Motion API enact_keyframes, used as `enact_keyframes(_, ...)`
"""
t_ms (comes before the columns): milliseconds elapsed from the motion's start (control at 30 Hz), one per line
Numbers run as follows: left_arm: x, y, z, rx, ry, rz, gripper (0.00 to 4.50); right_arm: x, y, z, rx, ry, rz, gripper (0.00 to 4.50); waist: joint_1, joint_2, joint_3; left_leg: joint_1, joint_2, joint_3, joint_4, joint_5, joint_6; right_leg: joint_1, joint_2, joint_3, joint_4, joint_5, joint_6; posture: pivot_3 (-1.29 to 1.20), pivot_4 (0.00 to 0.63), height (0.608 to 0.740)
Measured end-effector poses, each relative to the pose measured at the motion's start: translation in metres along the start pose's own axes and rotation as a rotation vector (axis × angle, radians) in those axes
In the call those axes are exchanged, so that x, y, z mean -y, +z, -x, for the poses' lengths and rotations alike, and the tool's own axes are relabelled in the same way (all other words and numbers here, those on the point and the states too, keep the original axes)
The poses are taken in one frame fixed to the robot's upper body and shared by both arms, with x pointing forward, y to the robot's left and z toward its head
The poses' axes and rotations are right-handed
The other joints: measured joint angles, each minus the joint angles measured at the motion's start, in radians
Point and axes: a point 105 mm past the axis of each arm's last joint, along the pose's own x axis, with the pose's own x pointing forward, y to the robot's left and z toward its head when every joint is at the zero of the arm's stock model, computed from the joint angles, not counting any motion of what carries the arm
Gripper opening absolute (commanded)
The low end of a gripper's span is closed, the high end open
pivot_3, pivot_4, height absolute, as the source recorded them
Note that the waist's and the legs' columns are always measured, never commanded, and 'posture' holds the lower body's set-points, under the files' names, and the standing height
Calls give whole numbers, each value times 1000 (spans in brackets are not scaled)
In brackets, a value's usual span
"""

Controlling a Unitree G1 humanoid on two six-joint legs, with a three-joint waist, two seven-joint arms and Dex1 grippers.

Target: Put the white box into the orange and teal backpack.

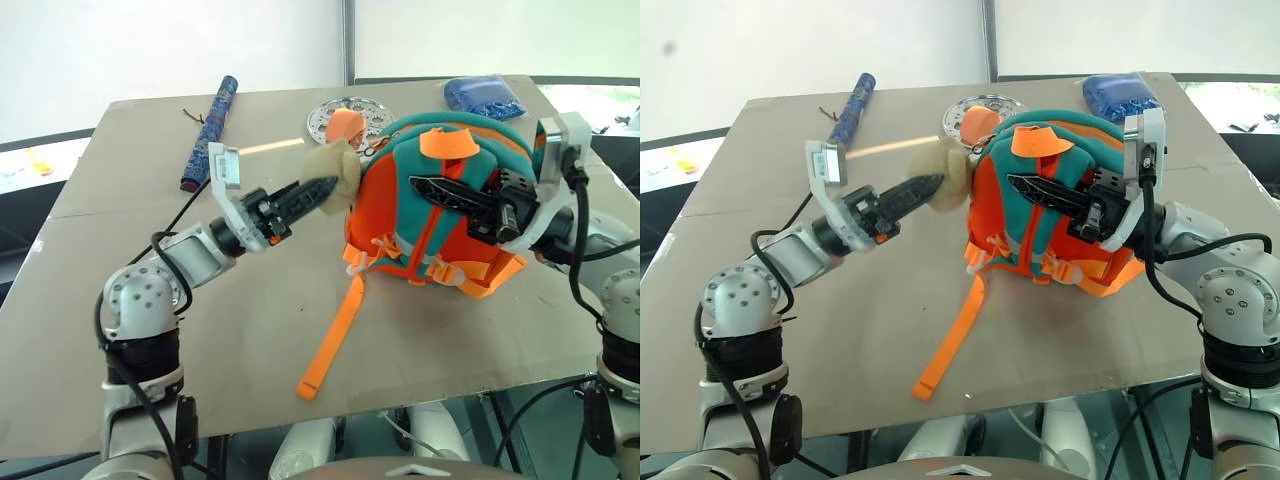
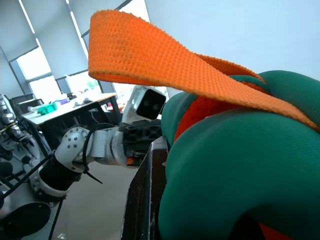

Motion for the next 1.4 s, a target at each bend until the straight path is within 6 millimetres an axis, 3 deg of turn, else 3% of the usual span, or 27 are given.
enact_keyframes(200, -9, 6, -5, 56, 10, 9, 41, -1, 1, 1, -8, -2, -1, 0, 2, 0, 0, -1, 0, -1, 0, 0, 0, 0, 0, -1, -1, 0, 0, 0, 150, 733)
enact_keyframes(333, -20, 9, -10, 90, 50, 49, 13, -1, 1, 2, -16, -7, 3, 0, 2, 0, 0, -1, 0, -1, 0, 0, 0, 0, 0, -1, 1, 0, 0, 0, 150, 733)
enact_keyframes(467, -14, 5, -9, 88, 7, 69, 13, -3, 2, 2, -23, -8, 14, 0, -2, 0, 0, -1, 0, -1, 0, 0, 0, 0, 0, -1, 0, 0, 0, 0, 150, 733)
enact_keyframes(600, 5, 0, 0, 66, -120, 144, 1424, -4, 2, 1, -24, -4, 18, 0, -5, 0, 0, -1, 0, -1, 0, 0, 0, -1, 0, -1, 0, 0, 0, 0, 150, 733)
enact_keyframes(733, 20, 10, 9, 68, -199, 178, 3370, -4, 2, 2, -25, -6, 19, 0, -4, 0, 0, -1, 0, -2, 0, 0, 0, -1, 0, -1, 1, 0, 0, 0, 150, 733)
enact_keyframes(833, 20, 19, 23, 103, -232, 259, 3370, -3, 2, 2, -27, -10, 21, 0, -5, 0, 0, -1, 0, -2, 0, 0, 0, -1, 0, -1, 1, 0, 0, 0, 150, 733)
enact_keyframes(1000, 6, 26, 26, 163, -150, 261, 3370, -3, 2, 2, -28, -11, 23, 0, 1, 0, 0, -1, 0, -2, 0, 0, 0, 0, 0, -1, 0, 0, 0, 0, 150, 733)
enact_keyframes(1133, 14, 9, 19, 76, -170, 249, 3370, -3, 2, 2, -28, -12, 23, 0, 0, 0, 0, -1, 0, -1, 0, 0, 0, 0, 0, -1, 0, 0, 0, 0, 150, 733)
enact_keyframes(1400, 6, -8, 9, 22, -108, 204, 3370, -3, 2, 2, -28, -12, 22, 0, 3, 0, 0, -1, 0, -2, 0, 0, 0, 0, 0, -1, 0, 0, 0, 0, 150, 733)
